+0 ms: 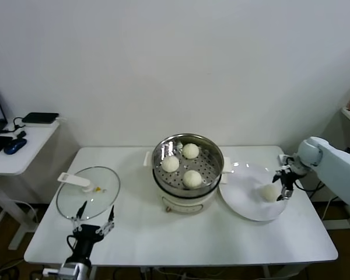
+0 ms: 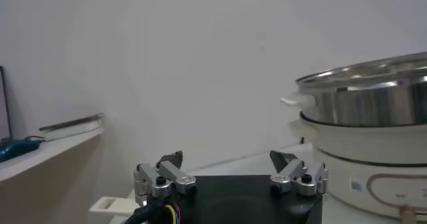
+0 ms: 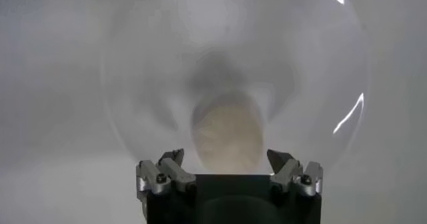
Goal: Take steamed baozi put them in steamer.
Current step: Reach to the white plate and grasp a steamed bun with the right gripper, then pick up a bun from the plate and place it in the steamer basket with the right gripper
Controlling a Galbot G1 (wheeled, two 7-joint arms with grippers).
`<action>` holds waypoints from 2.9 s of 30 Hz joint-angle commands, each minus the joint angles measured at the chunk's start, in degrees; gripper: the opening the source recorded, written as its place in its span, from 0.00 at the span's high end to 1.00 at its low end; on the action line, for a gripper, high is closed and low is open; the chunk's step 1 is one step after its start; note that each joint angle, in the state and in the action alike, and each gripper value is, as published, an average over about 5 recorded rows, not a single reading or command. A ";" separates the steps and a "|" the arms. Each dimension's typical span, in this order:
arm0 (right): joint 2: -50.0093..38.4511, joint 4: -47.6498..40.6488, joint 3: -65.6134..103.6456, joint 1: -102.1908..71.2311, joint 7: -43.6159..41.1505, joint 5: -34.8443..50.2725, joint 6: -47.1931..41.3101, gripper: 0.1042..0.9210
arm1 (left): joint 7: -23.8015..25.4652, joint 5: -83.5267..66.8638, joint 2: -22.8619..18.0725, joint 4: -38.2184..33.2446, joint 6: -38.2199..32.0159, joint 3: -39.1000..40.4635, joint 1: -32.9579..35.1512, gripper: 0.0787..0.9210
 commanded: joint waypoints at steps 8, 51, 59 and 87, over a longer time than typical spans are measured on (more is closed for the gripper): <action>4.57 -5.20 3.61 -2.44 0.10 -3.00 0.36 0.12 | -0.01 0.06 -0.06 0.14 -0.10 -0.12 0.12 0.12; 3.03 11.53 -31.43 40.20 -1.58 30.65 -1.39 0.26 | 0.01 0.23 -0.56 -0.06 -0.40 0.76 -0.56 0.12; 11.12 13.04 -34.51 45.66 -1.20 37.45 -2.46 0.26 | -0.02 1.25 -0.54 -0.46 -0.66 1.25 -0.48 0.12; 21.74 7.75 -27.05 25.17 1.56 29.65 -6.72 0.26 | -0.12 0.41 -0.33 -0.26 -0.77 -0.41 -0.42 0.12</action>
